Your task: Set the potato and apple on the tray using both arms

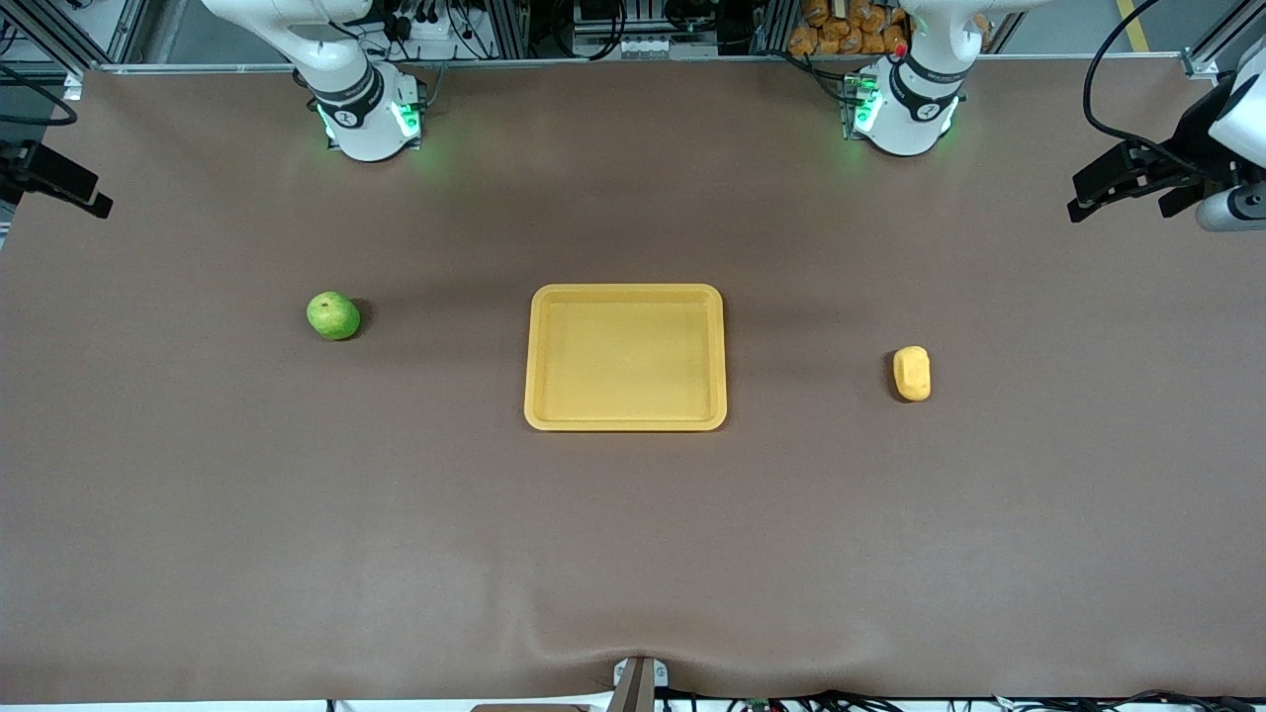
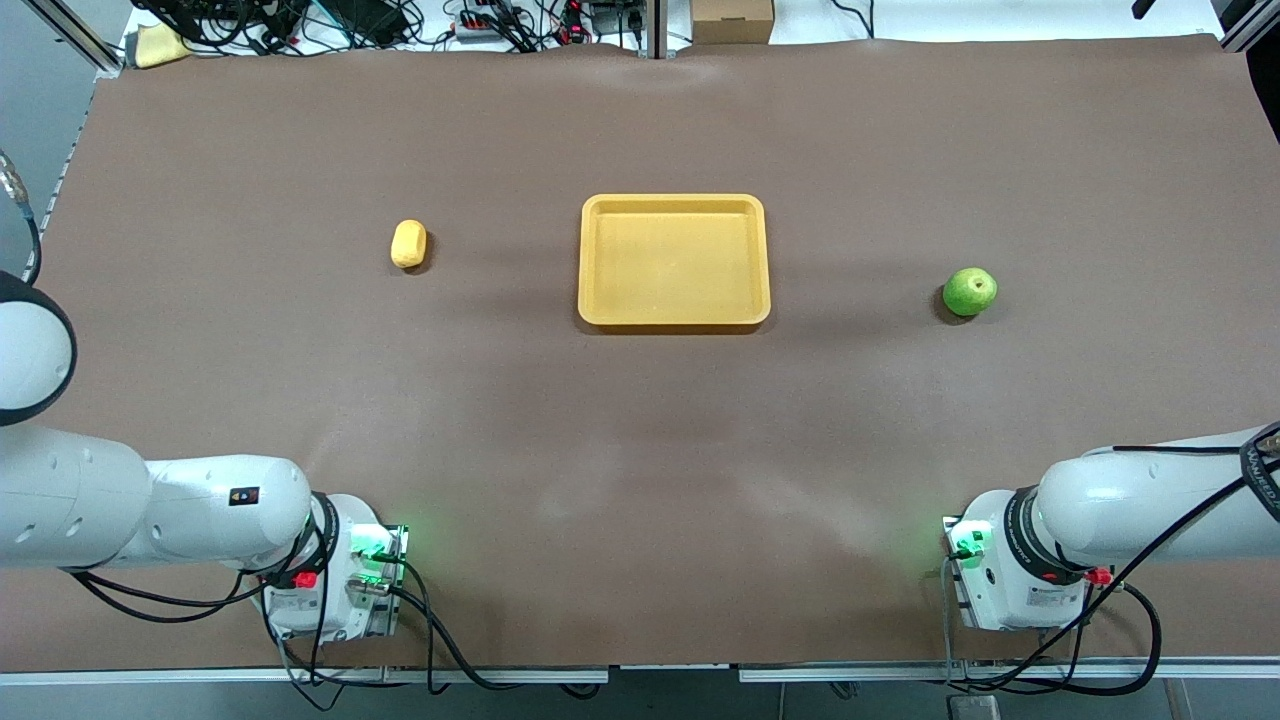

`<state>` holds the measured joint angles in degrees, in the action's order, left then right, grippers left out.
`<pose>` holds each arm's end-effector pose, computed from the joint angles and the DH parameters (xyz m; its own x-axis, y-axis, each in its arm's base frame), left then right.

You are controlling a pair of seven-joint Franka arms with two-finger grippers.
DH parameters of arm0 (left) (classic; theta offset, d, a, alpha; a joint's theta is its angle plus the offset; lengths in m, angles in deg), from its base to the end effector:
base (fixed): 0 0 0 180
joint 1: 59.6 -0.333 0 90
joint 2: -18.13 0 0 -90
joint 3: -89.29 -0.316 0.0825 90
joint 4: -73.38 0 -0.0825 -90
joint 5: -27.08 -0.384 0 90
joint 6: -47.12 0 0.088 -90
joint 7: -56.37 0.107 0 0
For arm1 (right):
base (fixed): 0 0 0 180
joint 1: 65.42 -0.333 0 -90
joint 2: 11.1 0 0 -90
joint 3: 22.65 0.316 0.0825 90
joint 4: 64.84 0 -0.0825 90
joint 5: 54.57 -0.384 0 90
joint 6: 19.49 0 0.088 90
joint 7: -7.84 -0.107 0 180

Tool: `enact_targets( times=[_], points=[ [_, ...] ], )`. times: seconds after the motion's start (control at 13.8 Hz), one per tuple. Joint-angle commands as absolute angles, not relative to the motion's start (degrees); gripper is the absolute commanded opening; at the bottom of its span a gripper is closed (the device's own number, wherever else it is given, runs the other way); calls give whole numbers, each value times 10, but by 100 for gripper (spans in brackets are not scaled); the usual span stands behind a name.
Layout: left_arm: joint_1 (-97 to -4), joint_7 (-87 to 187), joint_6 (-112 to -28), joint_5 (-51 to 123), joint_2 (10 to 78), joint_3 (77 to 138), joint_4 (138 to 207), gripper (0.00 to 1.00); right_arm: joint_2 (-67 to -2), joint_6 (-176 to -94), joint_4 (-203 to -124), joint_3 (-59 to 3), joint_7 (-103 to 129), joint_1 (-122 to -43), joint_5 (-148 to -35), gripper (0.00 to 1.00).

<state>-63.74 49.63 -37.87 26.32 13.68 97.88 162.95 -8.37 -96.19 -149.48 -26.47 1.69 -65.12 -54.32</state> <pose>0.5196 -0.0425 0.6617 0.9991 0.0416 -0.0002 0.0415 -0.9988 -0.0250 0.5124 -0.0385 0.6737 0.9798 -0.1786 -0.0903 -0.1784 -0.9839 0.0109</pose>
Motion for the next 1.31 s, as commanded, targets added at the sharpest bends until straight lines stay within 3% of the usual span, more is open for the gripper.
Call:
enact_targets(
  times=[0.0,1.24],
  points=[
    [-640,507,-371,256,137,980,1621,100,-73,-956,-1503,-257,23,-640,-535,100],
    [-642,519,-380,239,134,986,1642,100,-95,-957,-1490,-258,23,-638,-537,100]
  ],
)
